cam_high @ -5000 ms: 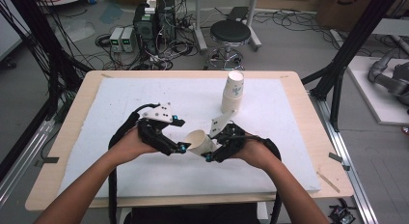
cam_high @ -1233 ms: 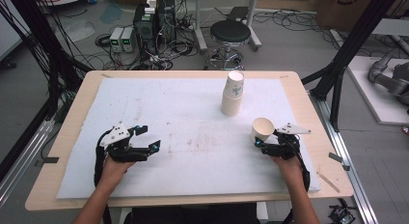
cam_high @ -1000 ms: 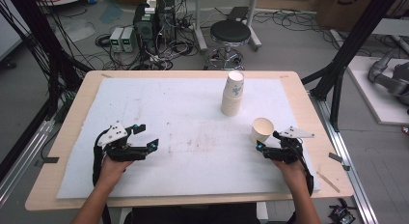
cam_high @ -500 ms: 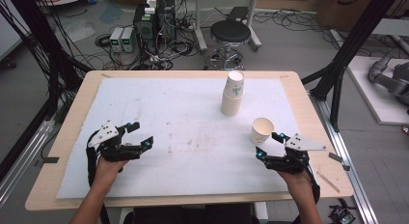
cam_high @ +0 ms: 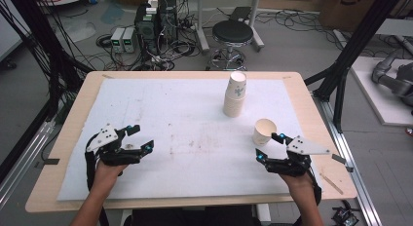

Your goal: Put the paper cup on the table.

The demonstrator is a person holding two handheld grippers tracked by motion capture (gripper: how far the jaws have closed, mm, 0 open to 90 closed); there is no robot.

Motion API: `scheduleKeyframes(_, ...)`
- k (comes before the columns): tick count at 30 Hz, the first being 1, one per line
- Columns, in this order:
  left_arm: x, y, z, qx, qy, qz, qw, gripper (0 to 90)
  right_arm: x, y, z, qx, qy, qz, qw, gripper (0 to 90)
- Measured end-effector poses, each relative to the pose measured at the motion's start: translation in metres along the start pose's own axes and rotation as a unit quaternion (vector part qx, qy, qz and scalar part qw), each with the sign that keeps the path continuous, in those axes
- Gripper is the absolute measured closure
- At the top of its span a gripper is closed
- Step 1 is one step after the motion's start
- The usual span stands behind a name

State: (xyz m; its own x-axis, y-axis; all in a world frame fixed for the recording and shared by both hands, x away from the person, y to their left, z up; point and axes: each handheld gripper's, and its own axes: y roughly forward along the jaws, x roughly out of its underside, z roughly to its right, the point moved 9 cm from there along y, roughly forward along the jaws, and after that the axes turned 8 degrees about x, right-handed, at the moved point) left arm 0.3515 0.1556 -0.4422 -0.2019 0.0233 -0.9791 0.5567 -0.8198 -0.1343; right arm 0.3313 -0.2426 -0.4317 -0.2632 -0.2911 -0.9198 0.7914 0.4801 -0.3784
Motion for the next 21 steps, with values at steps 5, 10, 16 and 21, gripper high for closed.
scheduleKeyframes(5, -0.0015, -0.0029, -0.0004, -0.001, 0.002, 0.002, 1.0, 16.6, -0.0036, 0.0017, -0.0028, 0.001, -0.006, 0.002, 1.0, 19.7)
scheduleKeyframes(10, -0.0006, -0.0021, -0.0016, -0.001, 0.0, 0.001, 1.0, 16.6, -0.0022, 0.0043, -0.0031, -0.002, -0.009, -0.001, 1.0, 19.7)
scheduleKeyframes(16, -0.0014, 0.0002, -0.0013, -0.001, 0.001, 0.001, 1.0, 16.6, -0.0019, 0.0023, -0.0031, -0.001, -0.007, -0.002, 1.0, 19.7)
scheduleKeyframes(21, -0.0011, 0.0017, -0.0011, 0.001, 0.001, 0.0, 1.0, 16.6, 0.0002, 0.0018, -0.0032, 0.002, -0.012, -0.005, 0.9999, 19.7)
